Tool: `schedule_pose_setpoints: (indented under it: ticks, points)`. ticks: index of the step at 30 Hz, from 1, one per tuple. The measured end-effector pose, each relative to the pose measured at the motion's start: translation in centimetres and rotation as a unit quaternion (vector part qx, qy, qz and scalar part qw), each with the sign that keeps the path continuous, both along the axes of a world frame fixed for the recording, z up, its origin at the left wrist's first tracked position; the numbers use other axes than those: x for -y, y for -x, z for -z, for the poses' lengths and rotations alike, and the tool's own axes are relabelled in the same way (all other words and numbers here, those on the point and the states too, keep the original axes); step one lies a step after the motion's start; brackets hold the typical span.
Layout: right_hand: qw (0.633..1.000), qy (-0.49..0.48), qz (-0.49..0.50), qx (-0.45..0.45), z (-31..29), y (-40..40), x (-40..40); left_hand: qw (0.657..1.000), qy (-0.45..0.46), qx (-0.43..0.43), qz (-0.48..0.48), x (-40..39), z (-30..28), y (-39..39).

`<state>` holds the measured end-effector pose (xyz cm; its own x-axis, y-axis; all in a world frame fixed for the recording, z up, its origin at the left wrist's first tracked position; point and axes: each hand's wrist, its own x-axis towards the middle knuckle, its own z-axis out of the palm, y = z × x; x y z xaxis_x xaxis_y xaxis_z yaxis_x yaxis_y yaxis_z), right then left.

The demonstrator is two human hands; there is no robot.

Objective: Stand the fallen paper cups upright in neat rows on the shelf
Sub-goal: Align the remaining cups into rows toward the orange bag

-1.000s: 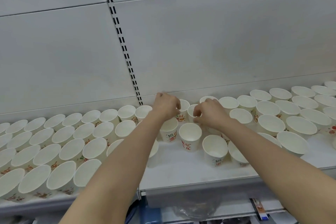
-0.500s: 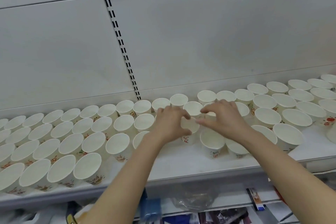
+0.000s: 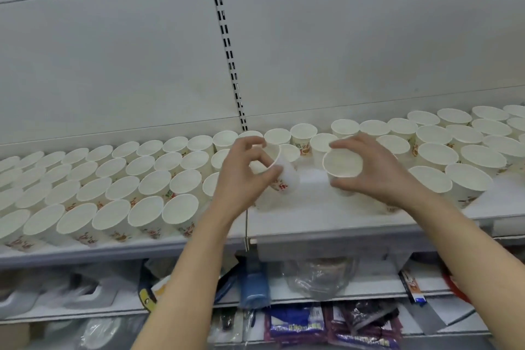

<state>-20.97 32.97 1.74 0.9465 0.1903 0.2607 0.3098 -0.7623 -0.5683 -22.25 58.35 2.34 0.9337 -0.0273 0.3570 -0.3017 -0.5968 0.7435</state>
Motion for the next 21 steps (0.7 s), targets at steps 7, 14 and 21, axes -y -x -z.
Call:
schedule_pose_setpoints:
  ticks: [7,14,21]
  points:
    - [0.922,-0.329,-0.088,-0.185,4.8,1.8,-7.3,0.991,0.069,-0.118,0.015,-6.8,-0.5,2.7]
    - [0.940,-0.293,-0.057,-0.166,5.5,2.5,-10.0,0.984,-0.161,-0.065,-0.046,-8.8,2.9,3.1]
    - [0.990,-0.118,0.007,-0.073,5.7,3.8,-13.0,0.937,-0.342,0.012,-0.070,-9.4,5.8,2.9]
